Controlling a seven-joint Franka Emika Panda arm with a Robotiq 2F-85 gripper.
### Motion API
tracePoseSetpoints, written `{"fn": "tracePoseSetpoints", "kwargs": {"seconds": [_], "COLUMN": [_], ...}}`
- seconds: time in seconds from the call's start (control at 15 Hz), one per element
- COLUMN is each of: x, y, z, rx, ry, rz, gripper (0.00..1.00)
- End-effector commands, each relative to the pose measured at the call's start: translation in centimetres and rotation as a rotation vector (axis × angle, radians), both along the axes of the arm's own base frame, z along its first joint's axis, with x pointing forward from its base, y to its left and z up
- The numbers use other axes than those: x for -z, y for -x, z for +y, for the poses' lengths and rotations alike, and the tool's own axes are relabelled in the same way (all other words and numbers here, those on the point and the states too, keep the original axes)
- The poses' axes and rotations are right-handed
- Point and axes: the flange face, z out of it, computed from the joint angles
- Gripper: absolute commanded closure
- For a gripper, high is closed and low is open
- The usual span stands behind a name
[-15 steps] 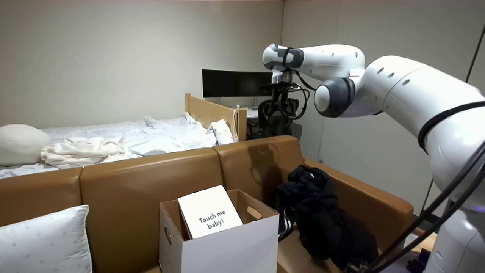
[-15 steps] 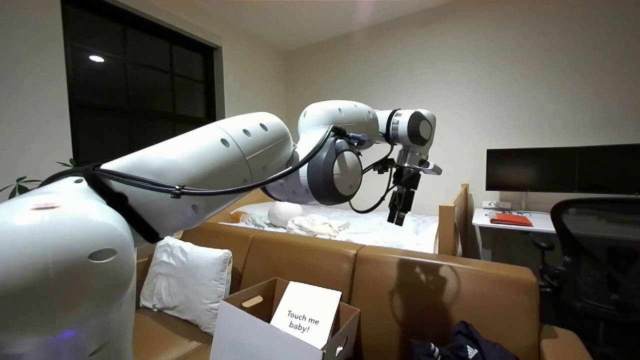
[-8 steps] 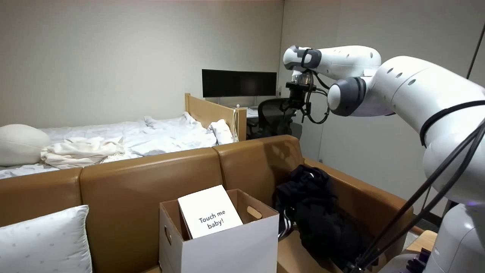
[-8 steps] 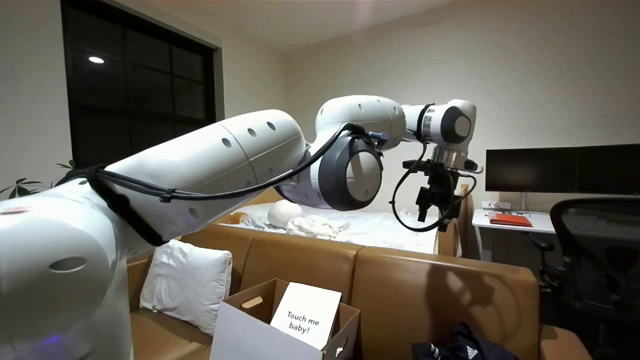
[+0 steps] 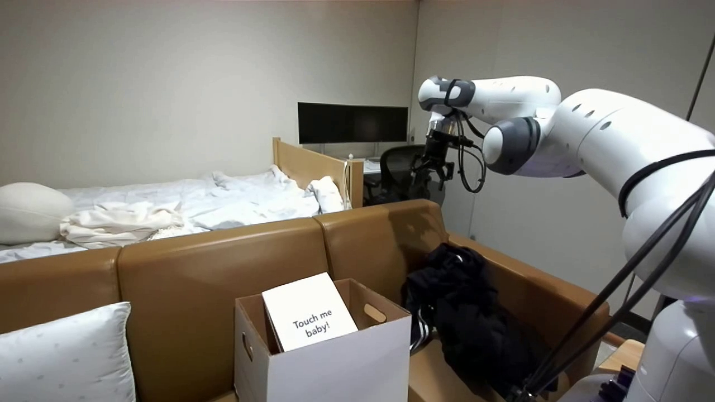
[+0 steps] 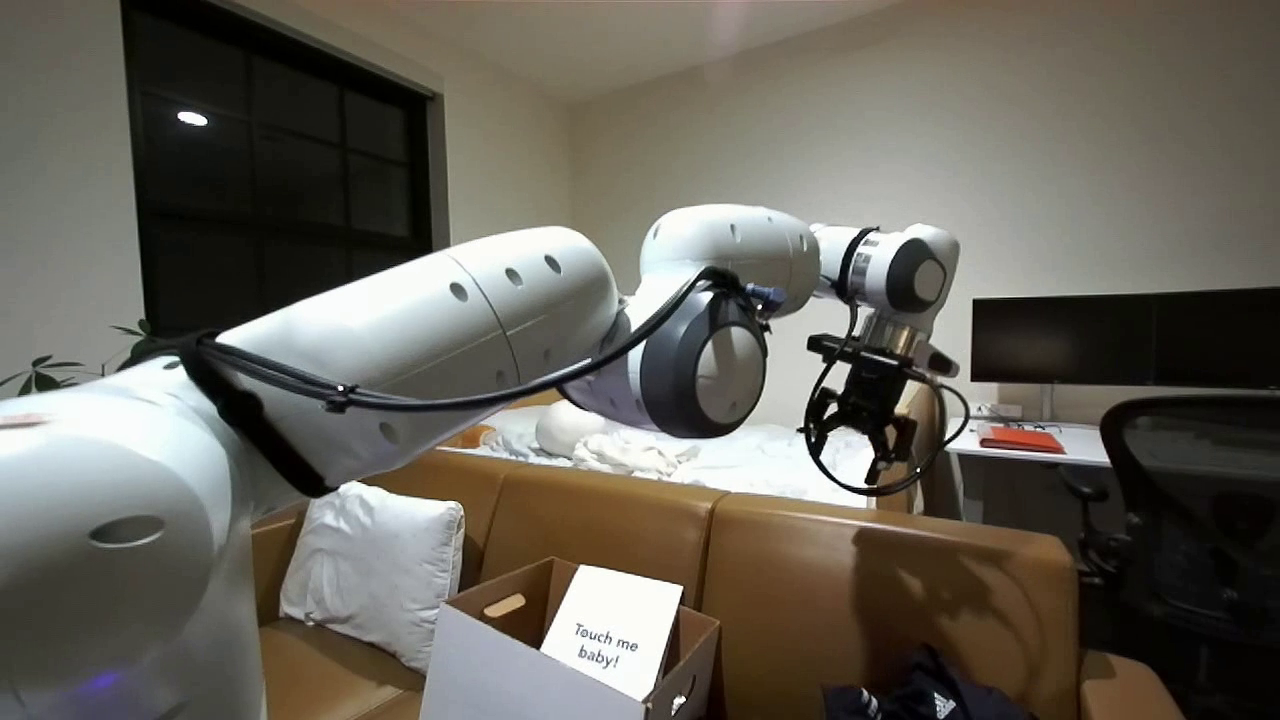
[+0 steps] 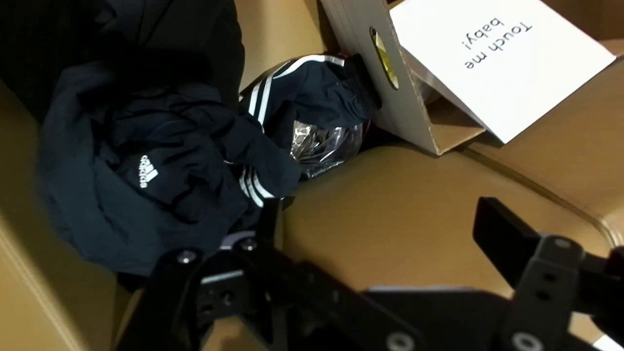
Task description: Remove the clothes from the box, put them on the couch, and then put the umbrella on the couch in the box
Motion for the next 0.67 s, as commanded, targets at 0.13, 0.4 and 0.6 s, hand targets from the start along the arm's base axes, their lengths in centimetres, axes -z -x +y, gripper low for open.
{"fn": "tracePoseSetpoints", "kwargs": {"seconds": [0.13, 0.4, 0.6], "x": [3.3, 4.7, 5.4], "y": [-0.3, 1.2, 1.1], "z": [5.5, 6.8, 6.9], "rx": [-0.266, -0.437, -0.437], "ry": [-0.096, -0.116, -0.106], "rz": [0.091, 0.215, 0.224], "gripper": [0.0, 0.0, 0.0]}}
